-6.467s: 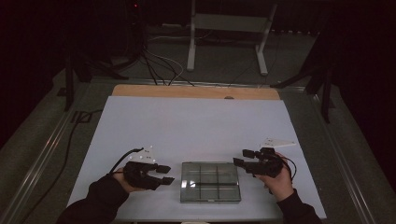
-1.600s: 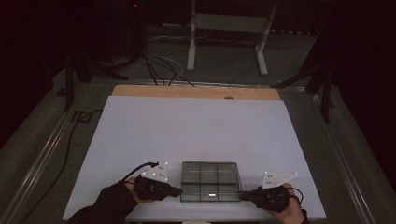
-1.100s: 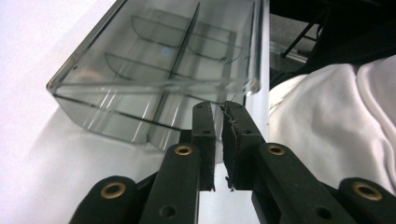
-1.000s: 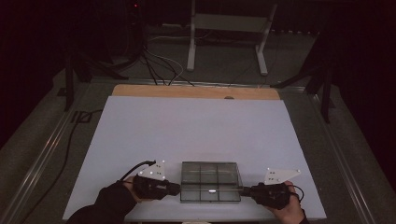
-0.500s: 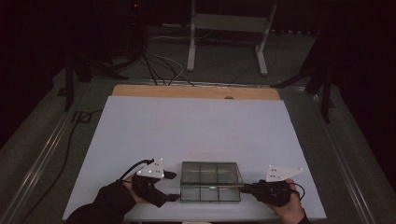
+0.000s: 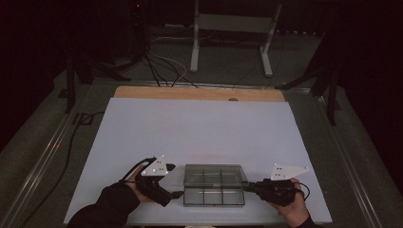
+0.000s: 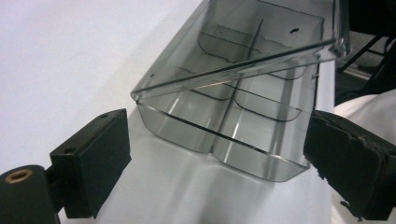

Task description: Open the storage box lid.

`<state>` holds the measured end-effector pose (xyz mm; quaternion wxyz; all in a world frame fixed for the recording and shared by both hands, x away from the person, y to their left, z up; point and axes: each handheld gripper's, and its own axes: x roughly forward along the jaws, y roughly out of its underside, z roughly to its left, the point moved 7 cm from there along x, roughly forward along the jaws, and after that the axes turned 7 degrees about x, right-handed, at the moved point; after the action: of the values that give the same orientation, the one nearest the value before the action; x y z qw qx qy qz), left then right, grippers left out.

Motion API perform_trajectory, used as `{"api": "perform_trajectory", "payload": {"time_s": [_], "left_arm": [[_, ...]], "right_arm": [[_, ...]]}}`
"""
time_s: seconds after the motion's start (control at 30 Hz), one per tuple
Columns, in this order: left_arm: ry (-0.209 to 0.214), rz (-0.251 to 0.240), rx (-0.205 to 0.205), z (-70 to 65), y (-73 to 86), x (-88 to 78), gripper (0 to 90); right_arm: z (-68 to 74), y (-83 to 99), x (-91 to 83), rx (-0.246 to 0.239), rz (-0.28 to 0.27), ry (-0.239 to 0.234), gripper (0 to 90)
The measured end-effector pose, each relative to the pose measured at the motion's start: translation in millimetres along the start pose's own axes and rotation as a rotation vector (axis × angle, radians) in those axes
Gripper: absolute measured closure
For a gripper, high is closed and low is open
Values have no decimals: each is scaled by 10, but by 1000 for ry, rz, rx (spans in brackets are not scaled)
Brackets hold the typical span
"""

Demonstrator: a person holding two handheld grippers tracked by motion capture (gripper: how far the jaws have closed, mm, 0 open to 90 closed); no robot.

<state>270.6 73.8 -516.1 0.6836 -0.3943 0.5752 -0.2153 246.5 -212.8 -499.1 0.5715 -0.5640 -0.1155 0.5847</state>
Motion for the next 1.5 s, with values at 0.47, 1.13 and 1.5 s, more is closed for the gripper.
{"api": "perform_trajectory", "payload": {"time_s": [0.47, 1.13, 1.5], "left_arm": [[-44, -19, 47, 120, -62, 26, 93], [-74, -79, 89, 290, -177, 87, 237], [-64, -100, 135, 336, -163, 130, 539]], "right_arm": [[-50, -154, 13, -17, -19, 8, 900], [-86, -220, 24, -20, -28, 12, 900], [-108, -257, 33, -19, -36, 16, 900]]}}
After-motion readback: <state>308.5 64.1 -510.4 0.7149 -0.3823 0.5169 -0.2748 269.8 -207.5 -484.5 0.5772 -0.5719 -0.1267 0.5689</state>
